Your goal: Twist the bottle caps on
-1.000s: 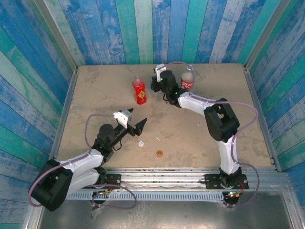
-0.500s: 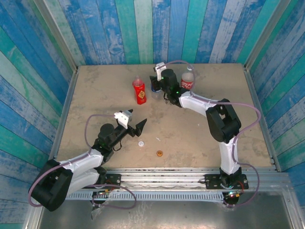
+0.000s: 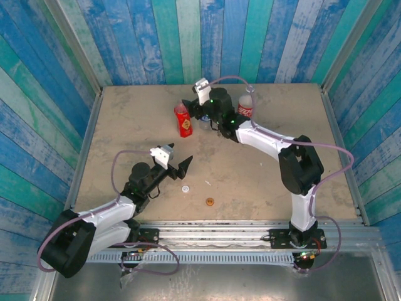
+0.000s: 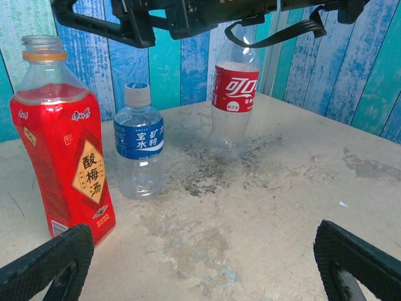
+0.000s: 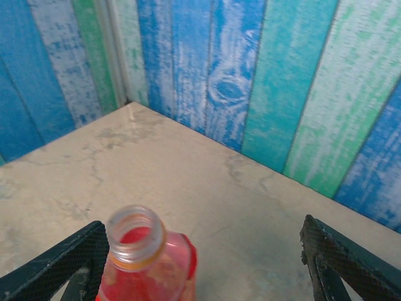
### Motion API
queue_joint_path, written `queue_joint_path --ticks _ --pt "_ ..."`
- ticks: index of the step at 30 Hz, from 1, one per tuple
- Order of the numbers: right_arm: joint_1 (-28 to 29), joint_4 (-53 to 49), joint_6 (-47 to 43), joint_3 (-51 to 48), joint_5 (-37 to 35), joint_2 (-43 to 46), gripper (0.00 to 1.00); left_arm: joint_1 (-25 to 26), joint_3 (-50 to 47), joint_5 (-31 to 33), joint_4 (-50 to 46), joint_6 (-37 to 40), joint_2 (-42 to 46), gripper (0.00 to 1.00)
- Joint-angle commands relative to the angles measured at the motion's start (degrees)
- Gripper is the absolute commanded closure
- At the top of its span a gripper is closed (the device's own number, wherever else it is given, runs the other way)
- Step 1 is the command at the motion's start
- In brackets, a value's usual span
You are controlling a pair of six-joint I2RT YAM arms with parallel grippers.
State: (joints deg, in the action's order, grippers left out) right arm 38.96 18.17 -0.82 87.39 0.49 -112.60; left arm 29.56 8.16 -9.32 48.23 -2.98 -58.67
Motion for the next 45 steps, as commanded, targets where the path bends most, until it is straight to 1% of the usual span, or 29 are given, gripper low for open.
queue_joint_path --ticks 1,6,10,18,27,30,34,38,45 --pt "0.26 -1.29 0.65 4.08 5.56 -1.90 0.17 -0.29 0.38 -0.16 -0.29 1.05 0.29 0.06" --pt "0.80 -4.23 0.30 7.95 6.51 -4.48 0.17 -0.29 0.27 -0.35 -0.50 1.05 0.58 0.06" --pt "1.02 -6.00 -0.14 10.47 6.96 -6.50 0.23 -0.27 0.23 -0.41 -0.59 1.13 0.58 0.06" --pt "1.10 -8.75 -0.42 13.76 8.16 -9.56 0.43 -0.29 0.21 -0.09 -1.10 1.34 0.84 0.06" --pt "1.10 -9.36 -0.42 13.77 9.76 -8.98 0.66 -0.29 0.26 -0.17 -1.25 1.39 0.93 0.06" --pt "1.05 -9.20 -0.03 13.21 10.31 -8.16 0.69 -0.29 0.26 -0.25 -1.33 1.49 0.89 0.06" --pt "1.20 -8.45 0.37 10.75 11.47 -5.66 0.70 -0.32 0.21 -0.35 -1.30 1.65 1.27 0.06" --pt "1.37 -7.72 -0.49 5.87 13.06 -1.12 0.71 -0.29 0.24 -0.67 -0.67 1.66 0.87 0.06" --pt "2.06 -5.31 -1.79 -9.70 13.40 10.14 0.72 -0.33 1.59 -6.83 5.17 2.36 -3.24 0.06"
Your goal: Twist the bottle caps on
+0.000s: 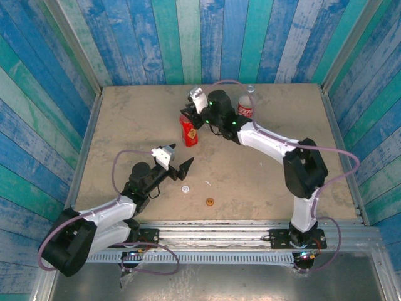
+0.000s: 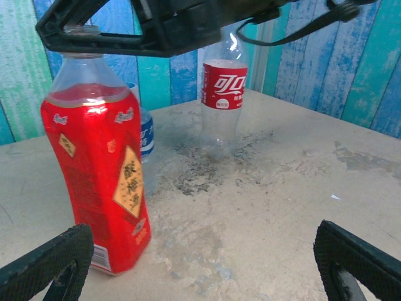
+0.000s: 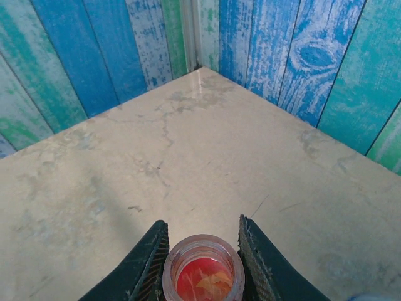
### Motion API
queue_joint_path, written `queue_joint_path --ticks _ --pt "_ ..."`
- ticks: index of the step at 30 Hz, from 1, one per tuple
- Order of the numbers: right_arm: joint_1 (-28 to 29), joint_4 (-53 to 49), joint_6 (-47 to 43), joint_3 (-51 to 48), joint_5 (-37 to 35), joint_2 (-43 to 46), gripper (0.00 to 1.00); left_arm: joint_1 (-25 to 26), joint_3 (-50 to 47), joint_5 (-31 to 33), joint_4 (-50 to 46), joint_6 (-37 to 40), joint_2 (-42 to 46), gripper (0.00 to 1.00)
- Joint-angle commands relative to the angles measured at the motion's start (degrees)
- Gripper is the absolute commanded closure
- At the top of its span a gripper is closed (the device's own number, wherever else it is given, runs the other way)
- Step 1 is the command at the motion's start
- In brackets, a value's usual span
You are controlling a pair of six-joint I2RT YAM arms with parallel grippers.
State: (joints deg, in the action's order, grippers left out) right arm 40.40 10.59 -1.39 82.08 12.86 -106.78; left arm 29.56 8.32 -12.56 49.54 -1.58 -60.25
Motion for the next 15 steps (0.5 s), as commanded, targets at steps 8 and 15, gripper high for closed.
queue_joint_path --ticks 8,15 --pt "1.34 6.18 -0.21 -21.75 -0.12 17.94 0.73 -0.90 6.67 -12.66 9.49 3.37 -10.89 0.06" --pt "1.96 7.82 -0.12 -29.33 -1.20 24.62 0.73 -1.46 10.23 -15.26 15.35 4.69 -20.57 0.05"
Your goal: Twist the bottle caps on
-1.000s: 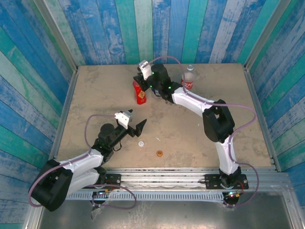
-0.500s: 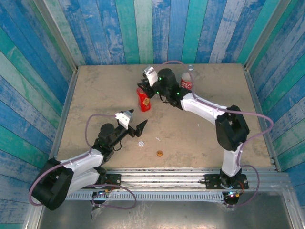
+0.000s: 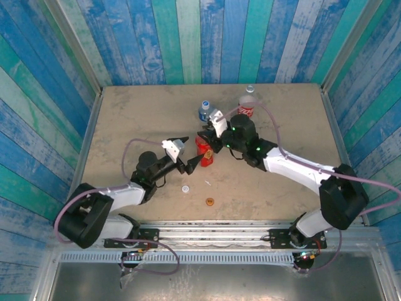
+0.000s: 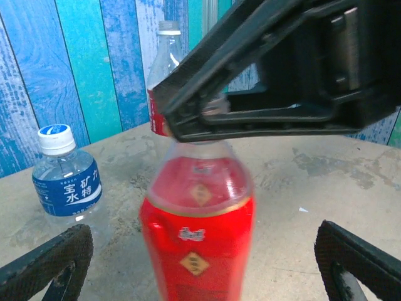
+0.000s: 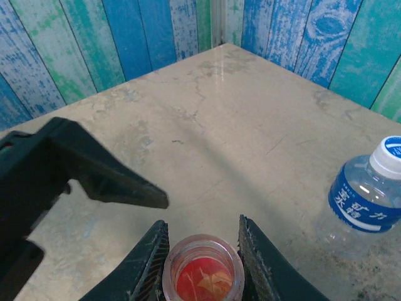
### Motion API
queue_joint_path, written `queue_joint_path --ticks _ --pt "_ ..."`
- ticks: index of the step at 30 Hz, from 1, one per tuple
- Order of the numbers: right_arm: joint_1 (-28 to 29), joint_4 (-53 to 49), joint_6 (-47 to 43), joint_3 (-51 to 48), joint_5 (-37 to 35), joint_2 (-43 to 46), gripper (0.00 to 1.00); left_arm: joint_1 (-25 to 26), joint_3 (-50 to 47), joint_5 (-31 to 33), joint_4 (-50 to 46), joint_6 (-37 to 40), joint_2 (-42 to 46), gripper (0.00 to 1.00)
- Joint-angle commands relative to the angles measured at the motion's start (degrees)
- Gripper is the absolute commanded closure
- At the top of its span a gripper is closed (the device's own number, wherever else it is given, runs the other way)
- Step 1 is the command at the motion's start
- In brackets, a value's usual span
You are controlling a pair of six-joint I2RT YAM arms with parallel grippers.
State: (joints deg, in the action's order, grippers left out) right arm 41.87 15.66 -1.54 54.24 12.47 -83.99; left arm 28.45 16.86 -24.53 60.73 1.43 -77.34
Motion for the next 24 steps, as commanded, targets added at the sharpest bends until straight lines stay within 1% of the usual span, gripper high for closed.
queue_joint_path --ticks 1,4,7,13,24 --pt "0.50 3.03 0.13 -2.15 -0.83 2.13 0.73 -0.37 1.84 -3.89 5.62 1.76 -4.99 0.05" --pt "0.62 3.86 0.27 -3.67 -1.02 2.59 0.73 -0.40 2.10 -5.32 11.33 1.42 -8.91 0.02" --pt "0.91 3.86 0.15 -4.20 -1.08 2.60 0.73 -0.32 3.15 -6.66 13.26 1.94 -11.91 0.00" --pt "1.34 3.85 -0.01 -4.47 -1.57 2.24 0.73 -0.40 5.12 -7.31 17.10 0.69 -16.63 0.12" --pt "1.90 3.59 0.09 -3.92 -1.75 1.72 0.73 -0.32 9.85 -9.33 15.40 0.52 -21.18 0.25"
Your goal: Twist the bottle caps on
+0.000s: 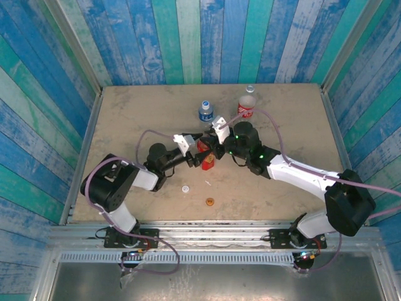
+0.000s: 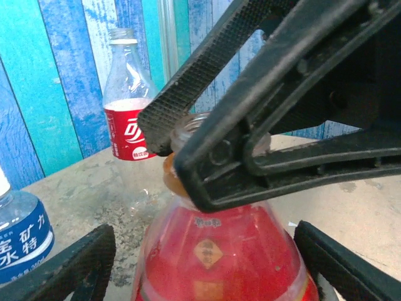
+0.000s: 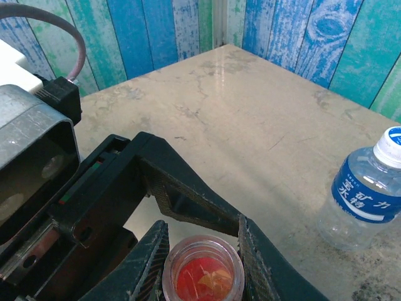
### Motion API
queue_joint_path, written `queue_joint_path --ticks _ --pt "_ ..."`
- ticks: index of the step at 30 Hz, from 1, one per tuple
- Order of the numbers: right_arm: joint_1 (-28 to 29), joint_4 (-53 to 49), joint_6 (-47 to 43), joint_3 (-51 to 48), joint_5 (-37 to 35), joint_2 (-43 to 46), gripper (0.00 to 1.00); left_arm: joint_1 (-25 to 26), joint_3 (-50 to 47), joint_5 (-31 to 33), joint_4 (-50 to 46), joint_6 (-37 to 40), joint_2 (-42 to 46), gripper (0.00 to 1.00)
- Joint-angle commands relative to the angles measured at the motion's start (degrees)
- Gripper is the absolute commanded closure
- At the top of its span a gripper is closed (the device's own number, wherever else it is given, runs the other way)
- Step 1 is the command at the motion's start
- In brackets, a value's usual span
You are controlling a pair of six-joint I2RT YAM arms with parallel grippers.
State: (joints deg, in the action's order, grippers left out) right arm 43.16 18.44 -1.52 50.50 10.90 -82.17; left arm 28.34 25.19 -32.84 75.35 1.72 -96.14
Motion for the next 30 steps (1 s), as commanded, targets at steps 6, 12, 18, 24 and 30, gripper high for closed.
queue_joint_path --ticks 6,12,18,24,30 --pt "0.67 0.46 0.02 0.12 -0.40 -0.50 0.73 -0.21 2.22 -2.35 1.03 -0.39 -3.67 0.33" --pt "0.69 -0.10 0.06 0.78 -0.61 -0.22 0.72 -0.21 2.14 -3.03 0.83 -0.49 -3.49 0.44" --pt "1.29 -0.81 0.03 1.23 -1.57 2.36 0.55 -0.21 1.51 -3.36 1.84 -0.79 -3.11 0.44" --pt "2.13 -0.07 0.80 -2.47 -5.83 9.66 0.38 -0.21 0.40 -3.72 3.11 -0.93 -2.49 0.43" --pt "5.69 -6.91 -0.21 -8.86 -11.87 18.04 0.36 -0.21 -0.29 -3.96 3.67 -1.28 -2.06 0.43"
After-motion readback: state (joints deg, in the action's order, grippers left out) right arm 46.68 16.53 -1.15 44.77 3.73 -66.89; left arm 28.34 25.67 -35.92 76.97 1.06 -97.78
